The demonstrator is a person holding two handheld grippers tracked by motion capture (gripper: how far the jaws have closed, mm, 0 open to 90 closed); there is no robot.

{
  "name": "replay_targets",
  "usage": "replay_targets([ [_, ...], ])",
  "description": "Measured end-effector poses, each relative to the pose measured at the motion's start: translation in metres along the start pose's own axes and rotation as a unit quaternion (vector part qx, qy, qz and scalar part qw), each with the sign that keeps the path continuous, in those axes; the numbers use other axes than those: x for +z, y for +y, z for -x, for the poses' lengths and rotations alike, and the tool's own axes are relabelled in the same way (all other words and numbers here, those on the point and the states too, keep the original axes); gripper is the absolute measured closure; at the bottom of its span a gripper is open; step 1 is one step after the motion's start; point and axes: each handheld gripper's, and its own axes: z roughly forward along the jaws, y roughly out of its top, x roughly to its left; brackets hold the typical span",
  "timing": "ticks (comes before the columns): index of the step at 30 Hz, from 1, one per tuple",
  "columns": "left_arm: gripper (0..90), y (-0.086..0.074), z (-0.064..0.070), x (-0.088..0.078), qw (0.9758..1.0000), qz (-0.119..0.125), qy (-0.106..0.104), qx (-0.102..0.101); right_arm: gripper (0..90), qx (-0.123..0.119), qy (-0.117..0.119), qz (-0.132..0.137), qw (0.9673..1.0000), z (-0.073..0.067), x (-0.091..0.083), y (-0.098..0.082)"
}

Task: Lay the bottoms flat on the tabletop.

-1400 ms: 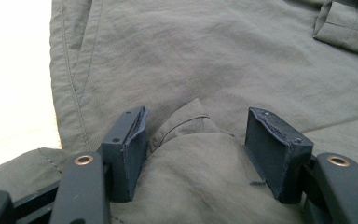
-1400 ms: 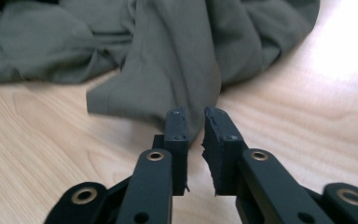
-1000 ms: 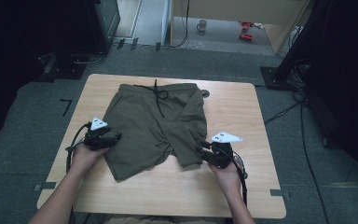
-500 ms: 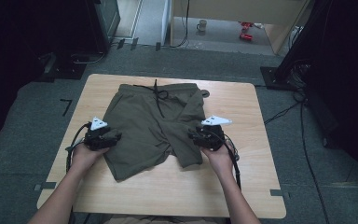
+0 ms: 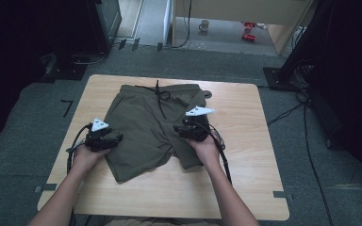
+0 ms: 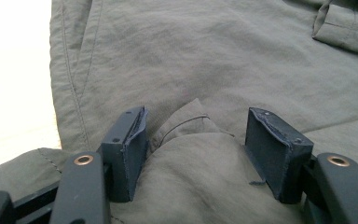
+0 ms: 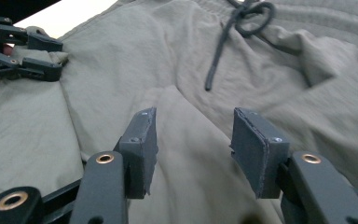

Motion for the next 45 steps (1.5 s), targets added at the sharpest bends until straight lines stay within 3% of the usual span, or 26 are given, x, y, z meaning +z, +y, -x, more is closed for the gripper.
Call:
replay_targets([
  [3, 39.0, 0.000, 0.000, 0.000, 1.0000, 0.000, 0.000, -0.001, 50.1, -0.005, 0.002, -0.007, 1.0000, -0.001, 0.010, 0.006],
  [6, 39.0, 0.000, 0.000, 0.000, 1.0000, 0.001, -0.001, -0.001, 50.0, 0.015, 0.009, -0.019, 0.9997, 0.006, 0.020, 0.008],
  [8, 39.0, 0.000, -0.001, 0.000, 1.0000, 0.001, -0.001, -0.002, 49.9, 0.016, 0.008, -0.030, 0.9994, 0.010, 0.024, 0.008],
  [14, 39.0, 0.000, -0.001, 0.000, 1.0000, 0.000, -0.001, -0.001, 48.6, 0.002, 0.007, -0.060, 0.9982, 0.014, 0.037, -0.002],
  [22, 39.0, 0.000, 0.000, 0.000, 1.0000, 0.000, -0.001, 0.000, 49.9, 0.006, 0.004, -0.085, 0.9963, 0.016, 0.049, -0.014],
  [24, 39.0, 0.000, 0.000, 0.000, 1.0000, 0.000, -0.001, 0.000, 52.9, 0.002, 0.003, -0.087, 0.9962, 0.015, 0.050, -0.014],
  [27, 39.0, 0.000, -0.001, 0.000, 1.0000, 0.001, -0.002, -0.001, 71.3, -0.003, -0.004, -0.091, 0.9959, 0.014, 0.049, -0.013],
  [28, 39.0, 0.000, -0.001, 0.000, 1.0000, 0.001, -0.002, -0.001, 79.0, -0.010, -0.007, -0.093, 0.9956, 0.014, 0.047, -0.012],
  [31, 39.0, 0.000, -0.001, 0.000, 1.0000, 0.001, -0.003, -0.002, 88.2, -0.015, -0.011, -0.084, 0.9963, 0.012, 0.035, -0.007],
  [34, 39.0, 0.000, -0.001, 0.000, 1.0000, 0.001, -0.002, -0.001, 88.9, -0.016, -0.010, -0.062, 0.9979, 0.012, 0.014, -0.002],
  [38, 39.0, 0.000, 0.000, 0.000, 1.0000, 0.000, -0.001, 0.000, 89.2, -0.031, -0.027, -0.032, 0.9987, 0.009, -0.019, -0.002],
  [45, 39.0, 0.000, 0.000, 0.000, 1.0000, 0.000, 0.001, 0.002, 89.3, -0.009, -0.056, 0.001, 0.9984, 0.014, -0.068, -0.031],
])
